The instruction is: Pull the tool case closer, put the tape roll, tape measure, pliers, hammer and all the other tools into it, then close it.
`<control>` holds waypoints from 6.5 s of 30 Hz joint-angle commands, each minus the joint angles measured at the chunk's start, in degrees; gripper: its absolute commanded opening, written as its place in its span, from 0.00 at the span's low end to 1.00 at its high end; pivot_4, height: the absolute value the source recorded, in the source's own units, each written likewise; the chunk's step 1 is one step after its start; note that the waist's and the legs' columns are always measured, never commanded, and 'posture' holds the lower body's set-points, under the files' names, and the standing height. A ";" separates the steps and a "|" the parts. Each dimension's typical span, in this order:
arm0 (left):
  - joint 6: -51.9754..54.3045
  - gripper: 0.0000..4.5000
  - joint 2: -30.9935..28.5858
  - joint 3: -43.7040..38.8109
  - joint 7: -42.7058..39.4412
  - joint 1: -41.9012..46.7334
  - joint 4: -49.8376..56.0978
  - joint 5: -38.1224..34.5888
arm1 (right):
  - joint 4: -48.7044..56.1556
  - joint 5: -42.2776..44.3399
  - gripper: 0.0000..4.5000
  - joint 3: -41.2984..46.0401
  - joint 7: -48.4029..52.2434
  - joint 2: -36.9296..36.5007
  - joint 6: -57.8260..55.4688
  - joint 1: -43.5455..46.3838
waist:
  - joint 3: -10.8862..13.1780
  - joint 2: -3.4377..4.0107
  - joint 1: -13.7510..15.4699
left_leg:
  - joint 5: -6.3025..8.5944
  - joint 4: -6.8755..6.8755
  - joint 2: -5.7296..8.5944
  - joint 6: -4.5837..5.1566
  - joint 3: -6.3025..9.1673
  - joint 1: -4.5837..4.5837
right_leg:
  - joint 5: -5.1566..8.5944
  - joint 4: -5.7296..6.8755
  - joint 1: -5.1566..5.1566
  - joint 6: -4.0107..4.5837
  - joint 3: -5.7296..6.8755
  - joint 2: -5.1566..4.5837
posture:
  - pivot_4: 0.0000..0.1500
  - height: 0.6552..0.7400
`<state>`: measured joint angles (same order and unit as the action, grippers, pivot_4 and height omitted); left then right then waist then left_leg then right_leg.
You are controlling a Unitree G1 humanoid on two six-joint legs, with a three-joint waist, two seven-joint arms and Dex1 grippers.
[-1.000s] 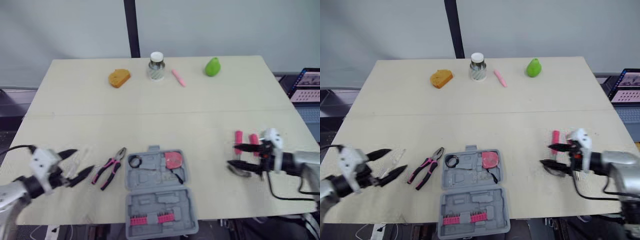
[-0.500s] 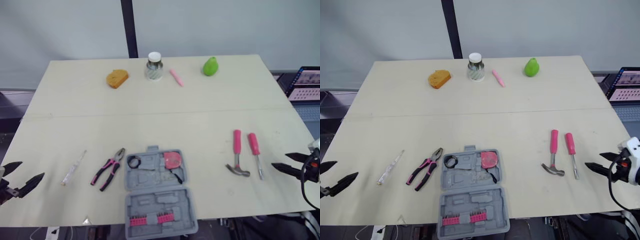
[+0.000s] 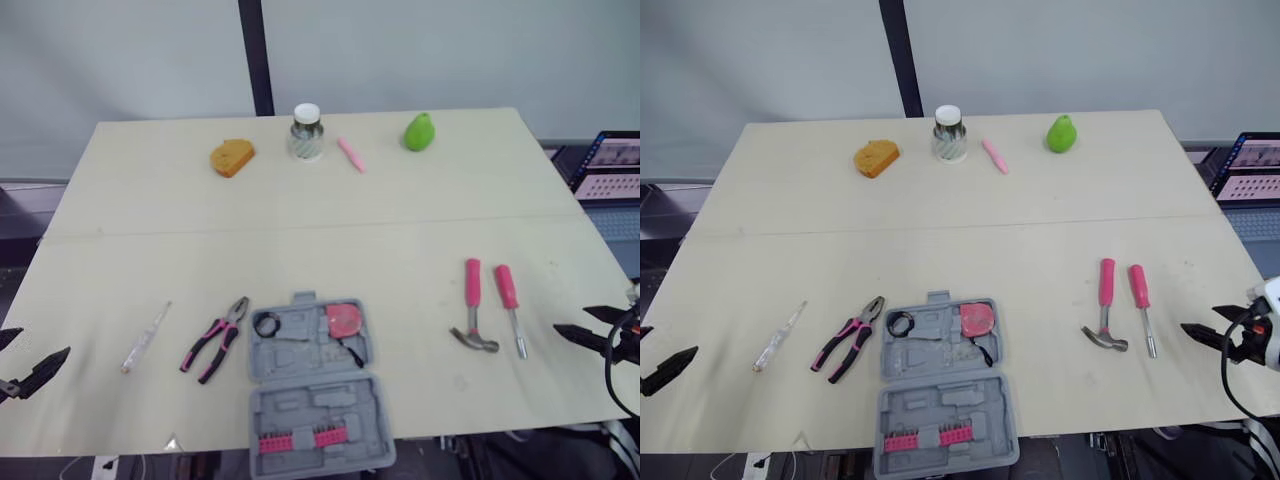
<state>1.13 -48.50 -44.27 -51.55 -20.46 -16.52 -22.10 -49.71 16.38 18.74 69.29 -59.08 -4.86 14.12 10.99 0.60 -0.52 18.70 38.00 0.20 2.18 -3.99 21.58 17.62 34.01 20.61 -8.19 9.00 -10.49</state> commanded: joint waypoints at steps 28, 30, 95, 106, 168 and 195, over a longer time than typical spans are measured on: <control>5.20 1.00 14.98 26.86 8.17 3.35 28.50 4.37 | 66.69 16.51 0.99 -25.35 2.17 16.02 -27.71 17.71 | -0.01 -0.03 0.53 | -0.02 0.06 0.01 0.18 0.07 0.01 | -0.02 0.13 -0.07 -0.02 -0.01 0.10 | 1.00 1.00; 4.49 1.00 15.70 27.84 8.98 3.84 27.47 5.51 | 65.86 15.66 0.99 -26.75 2.31 17.08 -27.30 19.77 | -0.04 -0.08 0.72 | -0.03 0.07 0.00 0.19 0.14 0.06 | -0.02 0.14 -0.07 -0.03 0.04 0.12 | 1.00 1.00; 18.80 1.00 17.57 38.62 19.67 10.91 22.12 14.79 | 66.46 14.03 0.99 -27.91 -1.37 20.90 -26.38 23.37 | -0.06 -0.08 0.54 | -0.15 0.14 0.03 0.21 0.12 -0.04 | -0.02 0.42 -0.07 -0.04 -0.01 0.06 | 1.00 1.00; 17.73 0.55 17.54 38.14 20.78 10.00 20.55 15.22 | 66.05 13.82 1.00 -27.97 -1.22 20.97 -26.13 23.42 | -0.07 -0.07 0.45 | -0.14 0.07 0.02 0.20 0.11 -0.05 | -0.02 0.40 -0.05 -0.03 0.00 0.06 | 1.00 1.00; 22.61 0.55 4.68 51.36 -8.25 43.93 29.66 5.93 | 50.72 -12.87 0.48 -51.94 1.77 33.60 -24.85 39.29 | -0.02 -0.11 0.24 | -0.35 0.62 0.00 0.18 0.01 0.85 | -0.02 1.01 0.91 0.00 0.06 0.24 | 1.00 1.00; 21.63 0.55 5.59 51.94 -8.31 42.66 29.45 6.81 | 49.38 -13.96 0.21 -50.30 1.11 34.51 -23.67 39.17 | -0.02 -0.11 0.22 | -0.35 0.76 0.00 0.18 0.03 0.86 | -0.02 1.11 0.91 0.01 0.05 0.24 | 1.00 1.00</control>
<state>23.73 -43.35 7.90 -59.86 22.18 10.76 -15.02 -1.15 1.95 -33.29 70.70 -25.27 -29.73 52.96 10.97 0.49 -0.30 18.35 38.76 0.20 2.37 -3.96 22.44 17.60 35.12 21.51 -8.18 9.05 -10.25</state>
